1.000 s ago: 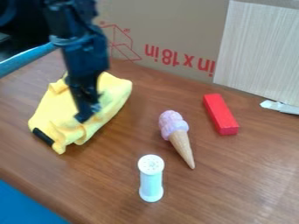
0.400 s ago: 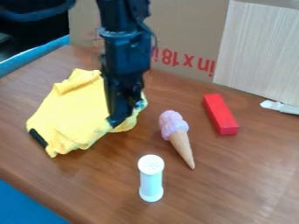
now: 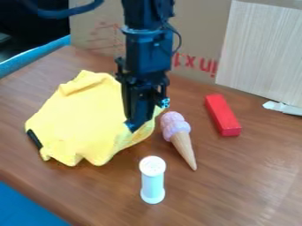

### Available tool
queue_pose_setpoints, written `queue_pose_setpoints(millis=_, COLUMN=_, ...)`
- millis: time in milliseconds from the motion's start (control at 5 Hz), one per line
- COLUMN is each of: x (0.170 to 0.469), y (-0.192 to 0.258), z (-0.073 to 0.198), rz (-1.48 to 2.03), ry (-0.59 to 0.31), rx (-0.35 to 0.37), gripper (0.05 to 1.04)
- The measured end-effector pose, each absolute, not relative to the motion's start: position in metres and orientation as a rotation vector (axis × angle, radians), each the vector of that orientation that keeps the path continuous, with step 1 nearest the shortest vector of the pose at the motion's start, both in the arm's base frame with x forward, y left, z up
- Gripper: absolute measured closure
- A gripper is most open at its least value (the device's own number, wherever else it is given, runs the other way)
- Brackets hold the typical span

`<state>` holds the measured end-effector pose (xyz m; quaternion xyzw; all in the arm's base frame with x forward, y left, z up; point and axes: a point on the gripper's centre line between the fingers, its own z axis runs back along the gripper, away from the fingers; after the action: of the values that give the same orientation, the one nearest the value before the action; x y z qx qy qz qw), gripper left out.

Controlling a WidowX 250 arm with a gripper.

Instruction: Unfold the cloth from left to right

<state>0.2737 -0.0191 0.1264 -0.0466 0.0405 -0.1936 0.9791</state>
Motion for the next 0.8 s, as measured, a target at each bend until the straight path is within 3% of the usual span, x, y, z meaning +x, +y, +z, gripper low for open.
queue_pose_setpoints(millis=200, x=0.278, y=-0.026, z=0.124, rz=-0.390, ry=0.120, rx=-0.163, gripper=0.612)
queue_pose_setpoints(millis=400, x=0.281, y=-0.022, z=0.129, rz=-0.379, ry=0.108, rx=-0.205, gripper=0.307)
queue_pose_setpoints(millis=600, x=0.282, y=-0.020, z=0.135, rz=-0.400, ry=0.099, rx=-0.248, gripper=0.079)
queue_pose_setpoints(millis=800, x=0.290, y=0.006, z=0.140, rz=-0.350, ry=0.055, rx=-0.224, gripper=0.081)
